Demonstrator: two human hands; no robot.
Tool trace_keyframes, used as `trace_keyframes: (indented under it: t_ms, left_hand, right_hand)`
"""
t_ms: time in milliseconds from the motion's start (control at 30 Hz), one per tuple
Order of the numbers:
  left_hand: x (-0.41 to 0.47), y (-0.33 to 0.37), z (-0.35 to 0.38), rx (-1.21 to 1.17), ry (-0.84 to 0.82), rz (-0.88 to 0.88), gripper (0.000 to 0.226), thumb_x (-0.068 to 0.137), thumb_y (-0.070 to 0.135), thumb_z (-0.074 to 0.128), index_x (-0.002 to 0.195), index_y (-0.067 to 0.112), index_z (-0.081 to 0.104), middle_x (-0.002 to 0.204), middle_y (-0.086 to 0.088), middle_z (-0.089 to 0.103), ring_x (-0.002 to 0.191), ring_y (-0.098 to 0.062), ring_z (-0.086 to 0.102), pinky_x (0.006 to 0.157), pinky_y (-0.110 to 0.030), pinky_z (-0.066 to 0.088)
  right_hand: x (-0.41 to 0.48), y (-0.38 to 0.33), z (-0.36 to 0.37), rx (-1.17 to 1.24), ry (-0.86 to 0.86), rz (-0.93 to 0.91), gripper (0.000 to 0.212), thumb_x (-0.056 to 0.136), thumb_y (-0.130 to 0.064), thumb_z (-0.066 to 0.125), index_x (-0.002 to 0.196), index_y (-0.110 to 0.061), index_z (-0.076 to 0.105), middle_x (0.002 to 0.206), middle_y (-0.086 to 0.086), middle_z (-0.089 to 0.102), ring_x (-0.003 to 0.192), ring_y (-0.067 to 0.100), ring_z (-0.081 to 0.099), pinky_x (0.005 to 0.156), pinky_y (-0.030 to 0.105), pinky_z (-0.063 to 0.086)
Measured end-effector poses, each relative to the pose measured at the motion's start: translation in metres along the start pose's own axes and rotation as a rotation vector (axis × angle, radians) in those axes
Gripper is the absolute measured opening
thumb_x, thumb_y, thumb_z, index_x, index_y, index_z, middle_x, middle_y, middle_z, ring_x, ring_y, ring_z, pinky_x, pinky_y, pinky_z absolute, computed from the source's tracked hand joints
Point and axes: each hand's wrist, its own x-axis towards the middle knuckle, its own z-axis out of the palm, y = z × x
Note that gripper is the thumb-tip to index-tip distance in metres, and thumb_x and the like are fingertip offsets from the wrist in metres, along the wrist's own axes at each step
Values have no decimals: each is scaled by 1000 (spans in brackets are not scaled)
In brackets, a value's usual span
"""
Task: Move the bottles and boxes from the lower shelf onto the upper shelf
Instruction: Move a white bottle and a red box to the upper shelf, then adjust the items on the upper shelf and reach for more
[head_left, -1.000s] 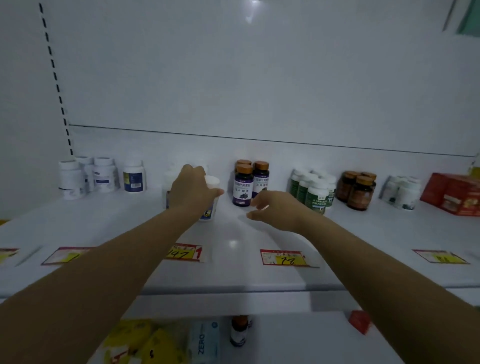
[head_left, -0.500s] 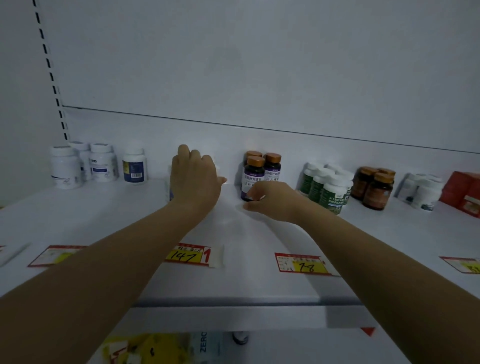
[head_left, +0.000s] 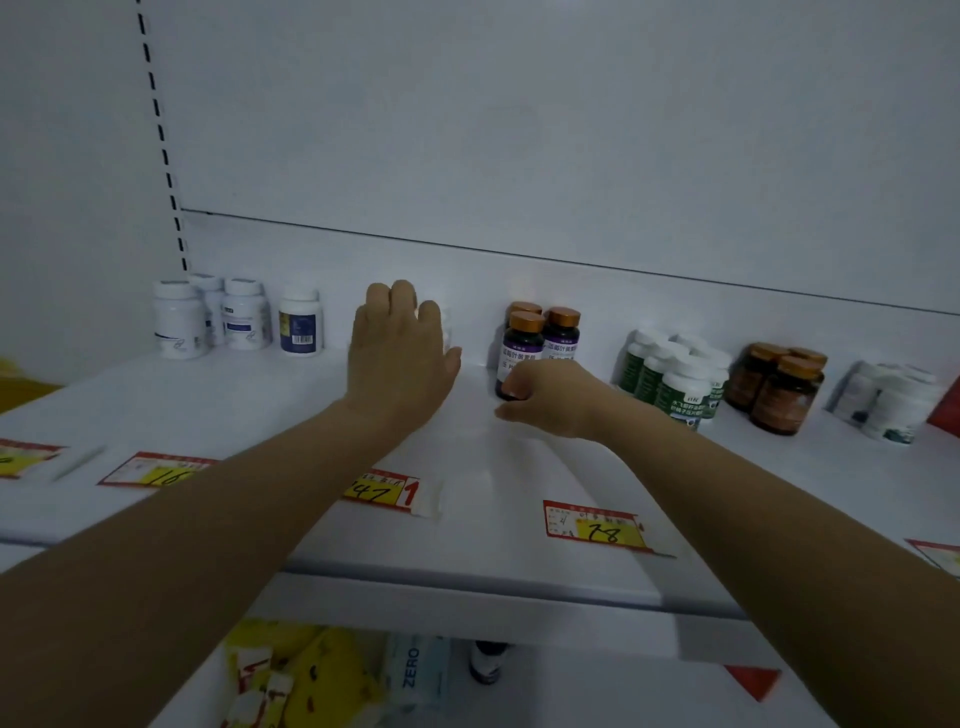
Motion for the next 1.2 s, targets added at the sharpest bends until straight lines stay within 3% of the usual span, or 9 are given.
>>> trace_keyframes:
  t_ms: [100, 267, 467, 567, 667, 967, 1200]
  left_hand:
    - [-14, -6, -10, 3, -122, 23, 37, 91, 34, 47, 111, 4, 53, 111, -14, 54, 105, -28, 46, 84, -34, 39]
    - [-35, -23, -33, 41, -314, -66, 45, 92, 44, 47, 117, 7, 51, 119, -14, 54, 113, -32, 47, 88, -37, 41]
    - [-58, -21, -79, -36, -322, -52, 46, 91, 44, 49, 110, 3, 53, 113, -18, 56, 106, -34, 51, 83, -36, 43]
    - [-81, -9, -104, -132, -314, -25, 46, 90, 44, 50, 114, 4, 54, 114, -16, 55, 108, -34, 51, 84, -37, 44]
    - [-113, 6, -124, -210, -317, 19, 45, 90, 44, 50, 116, 7, 55, 116, -13, 56, 109, -31, 51, 85, -37, 45]
    - [-207, 62, -151, -349, -471, 148, 45, 90, 42, 51, 117, 7, 54, 114, -15, 56, 107, -31, 52, 83, -36, 44]
    - [-263, 129, -143, -457, -597, 186, 45, 89, 43, 53, 118, 8, 54, 121, -12, 56, 114, -30, 50, 93, -36, 44]
  right_hand:
    - [-2, -1, -2, -46, -29, -16, 36, 91, -34, 57, 108, -3, 63, 103, 12, 65, 81, 20, 57, 72, 26, 46]
    - [-23, -10, -13, -54, -17, -43, 33, 91, -33, 57, 106, -5, 64, 94, 8, 63, 81, 18, 55, 74, 27, 45]
    - [-84, -25, -37, -56, 14, -18, 27, 92, -33, 56, 107, -12, 61, 96, 2, 61, 93, 21, 55, 71, 21, 40]
    - [-125, -30, -43, -59, 60, 22, 39, 91, -35, 58, 123, -13, 57, 122, 7, 59, 111, 23, 54, 86, 27, 42]
    - [-172, -34, -42, -73, 62, 82, 46, 90, -39, 57, 130, -16, 52, 132, 7, 55, 119, 23, 51, 93, 28, 41]
    - [-311, -12, -15, -64, 18, 295, 46, 88, -38, 60, 128, -16, 54, 130, 7, 56, 118, 23, 51, 93, 30, 41]
    - [-389, 49, 19, 39, -17, 451, 45, 88, -37, 61, 127, -17, 53, 129, 8, 56, 112, 26, 56, 92, 38, 51]
